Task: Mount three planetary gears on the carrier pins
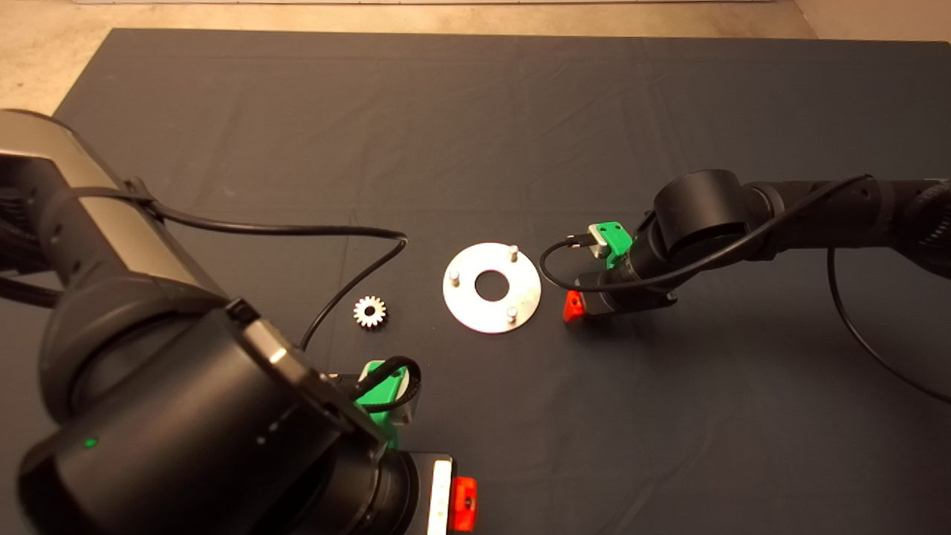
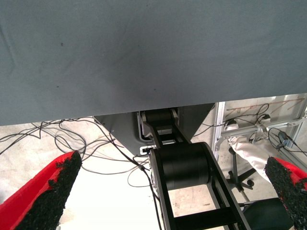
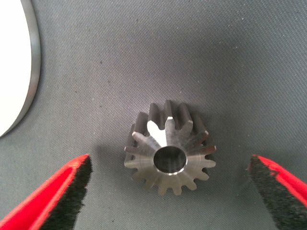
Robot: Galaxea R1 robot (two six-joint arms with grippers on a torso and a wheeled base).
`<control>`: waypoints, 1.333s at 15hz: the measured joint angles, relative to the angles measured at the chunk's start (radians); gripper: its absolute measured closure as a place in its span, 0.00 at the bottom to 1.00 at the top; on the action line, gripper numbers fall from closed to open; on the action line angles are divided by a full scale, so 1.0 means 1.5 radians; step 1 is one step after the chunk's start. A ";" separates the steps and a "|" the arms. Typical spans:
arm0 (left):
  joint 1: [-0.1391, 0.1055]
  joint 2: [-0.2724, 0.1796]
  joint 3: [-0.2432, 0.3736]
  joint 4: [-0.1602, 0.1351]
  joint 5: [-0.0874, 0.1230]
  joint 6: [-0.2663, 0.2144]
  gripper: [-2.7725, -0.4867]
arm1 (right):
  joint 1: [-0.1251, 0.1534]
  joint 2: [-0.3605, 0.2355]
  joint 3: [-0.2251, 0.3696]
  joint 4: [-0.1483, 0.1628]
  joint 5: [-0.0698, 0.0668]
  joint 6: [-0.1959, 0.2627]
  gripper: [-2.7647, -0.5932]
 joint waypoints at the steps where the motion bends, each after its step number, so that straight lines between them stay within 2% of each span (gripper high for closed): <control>1: 0.000 0.000 0.000 0.000 0.000 0.000 0.00 | 0.000 0.001 -0.003 -0.002 0.000 0.000 0.17; 3: 0.000 0.000 0.000 0.000 0.000 0.000 0.00 | -0.005 0.002 -0.006 -0.006 0.000 -0.002 0.22; 6: 0.000 0.000 0.000 0.000 0.000 0.000 0.00 | -0.007 0.003 -0.008 -0.007 0.000 -0.002 0.24; 7: 0.000 0.000 0.000 0.000 0.000 0.000 0.00 | -0.007 0.003 -0.009 -0.008 0.000 -0.002 0.29; 9: 0.000 0.000 0.000 0.000 0.000 0.000 0.00 | -0.007 0.005 -0.009 -0.008 0.000 -0.002 0.31; 10: 0.000 0.000 0.000 0.000 0.000 0.000 0.00 | -0.007 0.005 -0.009 -0.008 0.000 -0.002 0.37; 12: 0.000 0.000 0.000 0.000 0.000 0.000 0.00 | -0.007 0.005 -0.009 -0.008 0.000 -0.002 0.42; 20: 0.000 0.000 0.000 0.000 0.000 0.000 0.00 | -0.007 0.005 -0.010 -0.008 0.000 -0.003 0.59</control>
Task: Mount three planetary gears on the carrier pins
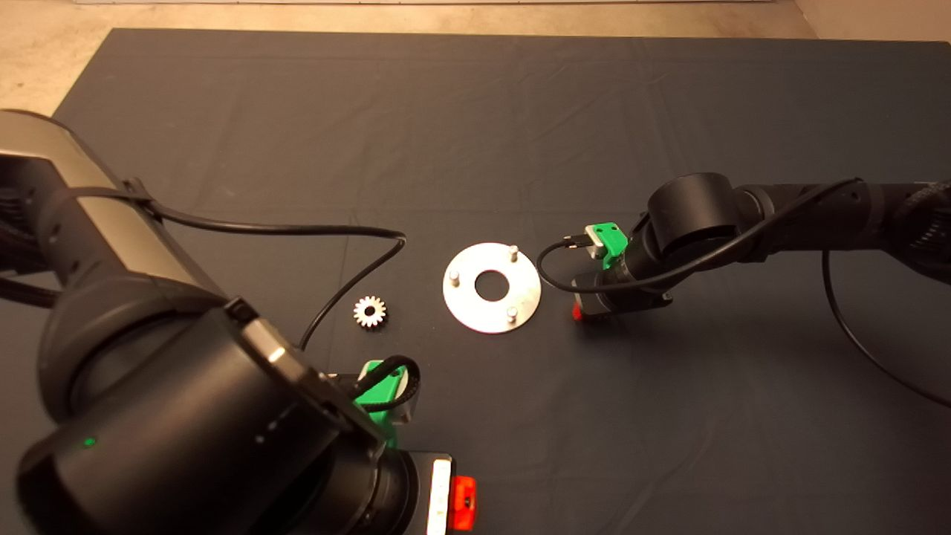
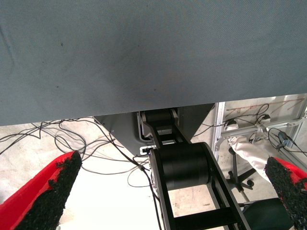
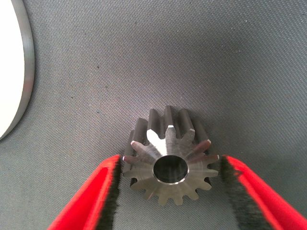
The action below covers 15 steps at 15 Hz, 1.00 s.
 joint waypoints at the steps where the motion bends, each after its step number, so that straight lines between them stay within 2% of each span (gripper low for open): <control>1: 0.000 0.000 0.000 0.000 0.000 0.000 0.00 | 0.000 0.000 -0.001 0.000 0.000 0.000 0.63; 6: 0.000 0.000 0.000 0.000 0.000 0.000 0.00 | 0.000 0.000 -0.001 -0.005 0.001 -0.001 0.74; 15: 0.000 0.000 0.000 0.000 0.000 0.000 0.00 | 0.000 0.000 -0.002 -0.015 0.001 -0.015 0.78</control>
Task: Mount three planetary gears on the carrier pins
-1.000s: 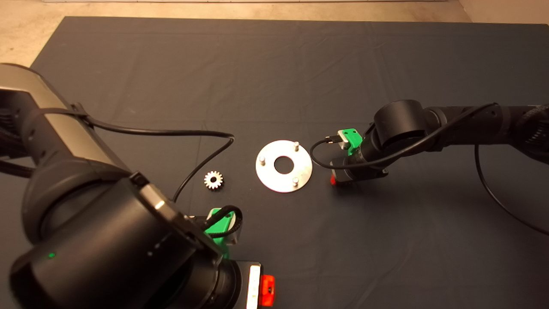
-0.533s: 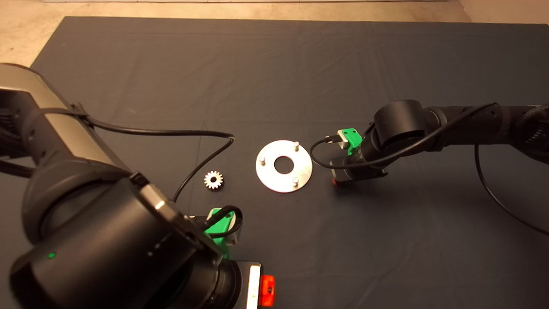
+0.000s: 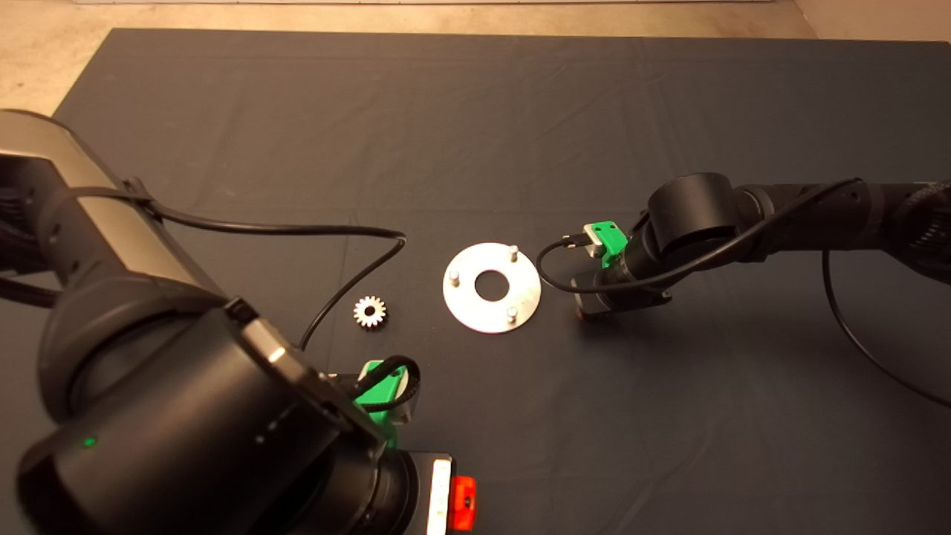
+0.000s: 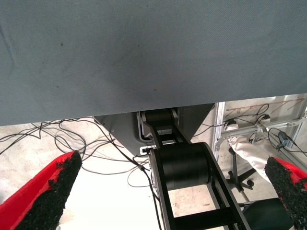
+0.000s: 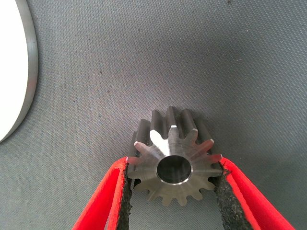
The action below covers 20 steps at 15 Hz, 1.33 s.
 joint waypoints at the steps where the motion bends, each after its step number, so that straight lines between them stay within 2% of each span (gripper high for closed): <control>1: 0.000 0.000 0.000 0.000 0.000 0.000 0.00 | 0.000 0.000 0.000 0.000 0.000 0.000 0.78; 6: 0.000 0.000 0.000 0.000 0.000 0.000 0.00 | 0.001 -0.001 0.012 -0.006 -0.001 -0.002 0.79; 7: 0.000 0.000 0.000 0.000 0.000 0.000 0.00 | 0.005 -0.001 0.018 -0.006 -0.001 -0.002 0.79; 9: 0.000 0.000 0.000 0.000 0.000 0.000 0.00 | 0.025 -0.001 0.029 -0.006 -0.001 -0.002 0.81; 11: 0.000 0.001 0.000 0.000 0.000 0.000 0.00 | 0.063 -0.001 0.038 -0.004 -0.001 -0.002 0.81; 13: 0.000 0.000 0.000 0.000 0.000 0.000 0.00 | 0.077 0.000 0.045 0.000 -0.001 -0.002 0.81; 15: 0.000 0.001 0.000 0.000 0.000 0.000 0.00 | 0.085 0.000 0.054 0.008 -0.001 -0.002 0.81; 17: 0.000 0.000 0.000 0.000 0.000 0.000 0.00 | 0.094 0.003 0.071 0.026 -0.003 -0.002 0.81; 20: 0.000 0.000 0.000 0.000 0.000 0.000 0.00 | 0.097 0.015 0.088 0.055 -0.003 -0.002 0.81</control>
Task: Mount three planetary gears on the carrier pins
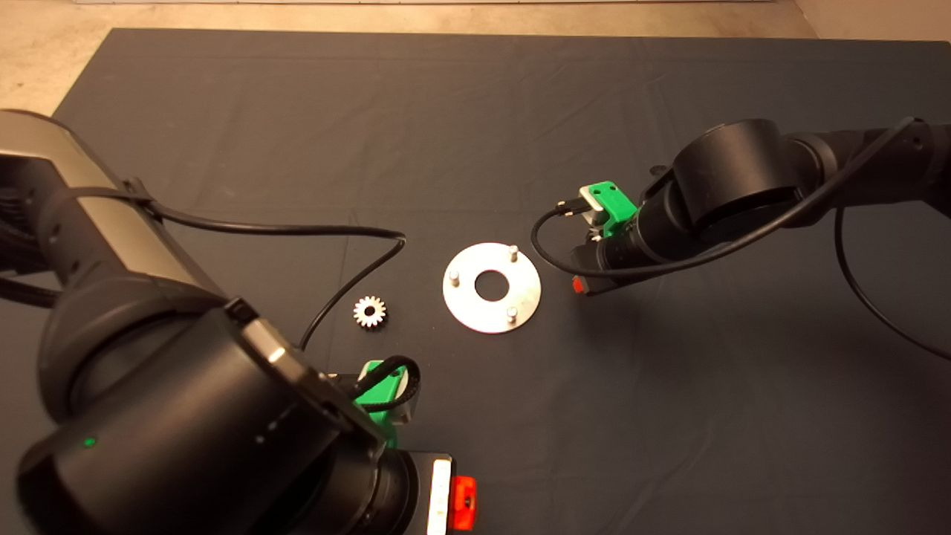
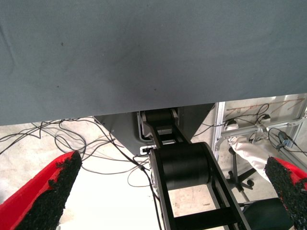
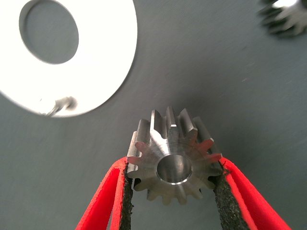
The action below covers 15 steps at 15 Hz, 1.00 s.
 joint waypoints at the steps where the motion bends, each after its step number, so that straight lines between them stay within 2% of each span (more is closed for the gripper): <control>1: 0.000 0.000 0.000 0.000 0.000 0.000 0.00 | 0.002 0.004 0.004 0.008 0.000 0.000 0.81; 5: 0.000 0.000 0.000 0.000 0.000 0.000 0.00 | 0.016 0.038 0.011 0.019 -0.002 0.000 0.81; 9: 0.000 0.000 0.000 0.000 0.000 0.000 0.00 | 0.015 0.086 0.011 0.026 0.000 0.000 0.81; 15: 0.000 0.000 0.000 0.000 0.000 0.000 0.00 | 0.014 0.128 0.007 0.028 -0.001 0.000 0.81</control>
